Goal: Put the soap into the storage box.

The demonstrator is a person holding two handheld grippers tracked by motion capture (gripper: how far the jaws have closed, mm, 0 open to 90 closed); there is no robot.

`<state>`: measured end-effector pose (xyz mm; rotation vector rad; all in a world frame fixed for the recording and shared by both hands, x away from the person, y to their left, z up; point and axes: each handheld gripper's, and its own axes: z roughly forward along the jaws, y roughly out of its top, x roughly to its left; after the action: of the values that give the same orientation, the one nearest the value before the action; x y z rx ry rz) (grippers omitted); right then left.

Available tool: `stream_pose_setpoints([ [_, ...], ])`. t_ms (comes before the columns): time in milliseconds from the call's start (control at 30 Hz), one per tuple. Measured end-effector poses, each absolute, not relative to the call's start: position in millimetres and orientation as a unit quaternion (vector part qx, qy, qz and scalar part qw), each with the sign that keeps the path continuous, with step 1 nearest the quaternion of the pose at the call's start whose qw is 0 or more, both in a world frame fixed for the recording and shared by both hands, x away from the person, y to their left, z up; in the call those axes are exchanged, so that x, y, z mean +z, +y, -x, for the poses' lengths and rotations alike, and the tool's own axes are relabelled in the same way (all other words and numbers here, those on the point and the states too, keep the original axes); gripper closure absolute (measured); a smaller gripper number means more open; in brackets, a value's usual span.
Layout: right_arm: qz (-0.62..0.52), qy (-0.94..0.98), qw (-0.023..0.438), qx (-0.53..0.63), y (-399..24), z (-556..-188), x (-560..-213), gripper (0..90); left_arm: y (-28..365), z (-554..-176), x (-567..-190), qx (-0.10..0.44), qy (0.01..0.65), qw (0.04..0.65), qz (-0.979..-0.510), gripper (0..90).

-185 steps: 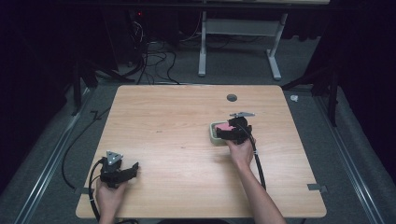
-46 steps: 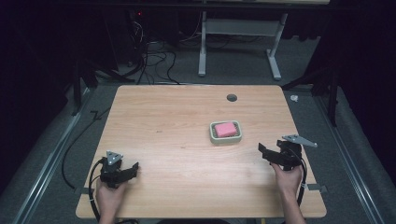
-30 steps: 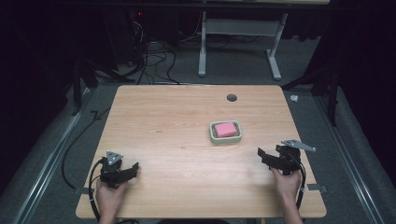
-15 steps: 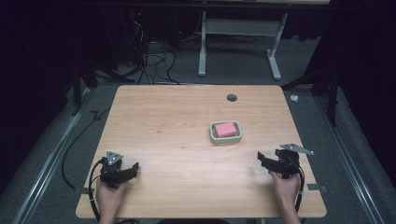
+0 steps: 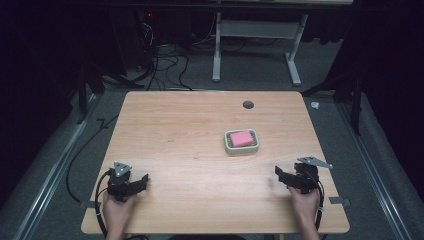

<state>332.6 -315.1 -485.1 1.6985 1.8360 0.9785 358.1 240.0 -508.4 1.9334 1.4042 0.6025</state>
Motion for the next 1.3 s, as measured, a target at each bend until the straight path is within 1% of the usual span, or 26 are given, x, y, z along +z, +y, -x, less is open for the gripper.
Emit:
stream_pose_setpoints([
  [1300, -0.608, 0.692, 0.246, 0.302, -304.6, -326.1, -498.0, 20.2, 240.0, -358.1, -508.3, 0.230, 0.537, 0.332, -0.740, 24.0],
])
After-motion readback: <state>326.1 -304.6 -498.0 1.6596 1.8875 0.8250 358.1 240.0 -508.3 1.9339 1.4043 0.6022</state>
